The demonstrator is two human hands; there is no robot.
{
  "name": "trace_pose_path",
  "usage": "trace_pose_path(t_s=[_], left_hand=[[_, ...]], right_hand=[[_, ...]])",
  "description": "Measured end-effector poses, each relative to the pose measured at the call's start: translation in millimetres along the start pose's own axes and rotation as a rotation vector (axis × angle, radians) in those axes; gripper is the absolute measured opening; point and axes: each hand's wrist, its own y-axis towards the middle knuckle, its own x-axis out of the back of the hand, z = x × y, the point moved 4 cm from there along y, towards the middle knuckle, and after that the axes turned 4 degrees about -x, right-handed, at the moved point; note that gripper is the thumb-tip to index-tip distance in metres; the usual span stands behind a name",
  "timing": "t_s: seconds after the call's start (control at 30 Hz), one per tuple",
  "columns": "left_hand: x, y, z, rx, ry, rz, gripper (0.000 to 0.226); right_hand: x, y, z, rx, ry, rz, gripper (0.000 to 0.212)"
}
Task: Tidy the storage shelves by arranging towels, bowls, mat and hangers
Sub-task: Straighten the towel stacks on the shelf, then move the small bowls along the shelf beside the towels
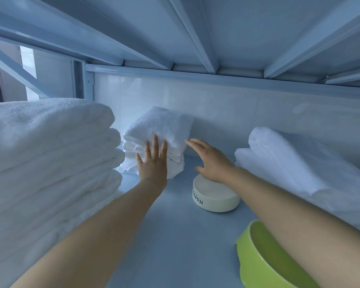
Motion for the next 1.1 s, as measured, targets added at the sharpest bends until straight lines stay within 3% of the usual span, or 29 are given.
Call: trace_pose_path(t_s=[0.13,0.37,0.47,0.73,0.83,1.1], left_hand=[[8.3,-22.4,-21.7,-0.114,-0.136,-0.001,0.098],[38.4,-48.3,-36.5,-0.244,-0.278,-0.05,0.067],[50.2,-57.8,-41.6,-0.309,-0.378,-0.079,0.047],[91.5,-74.2,-93.3,-0.505,-0.706,-0.05,0.034],[100.5,-80.0,-129.3,-0.566,-0.777,-0.046,0.037],[114.3,-95.7,-212.0,-0.677,-0.774,-0.082,0.07]], right_hand=[[13.7,-23.3,0.7,-0.033,-0.01,0.013,0.073],[31.6,-62.7,4.1,-0.097,0.039,-0.062,0.044],[38.1,-80.0,3.6,-0.134,0.044,-0.077,0.04],[116.5,-142.0,-13.2,-0.176,-0.01,-0.266,0.034],[141.3,-171.8,-37.2,-0.251,-0.044,-0.312,0.033],[138.0,-225.8,-90.0,-0.326,-0.043,-0.279,0.038]])
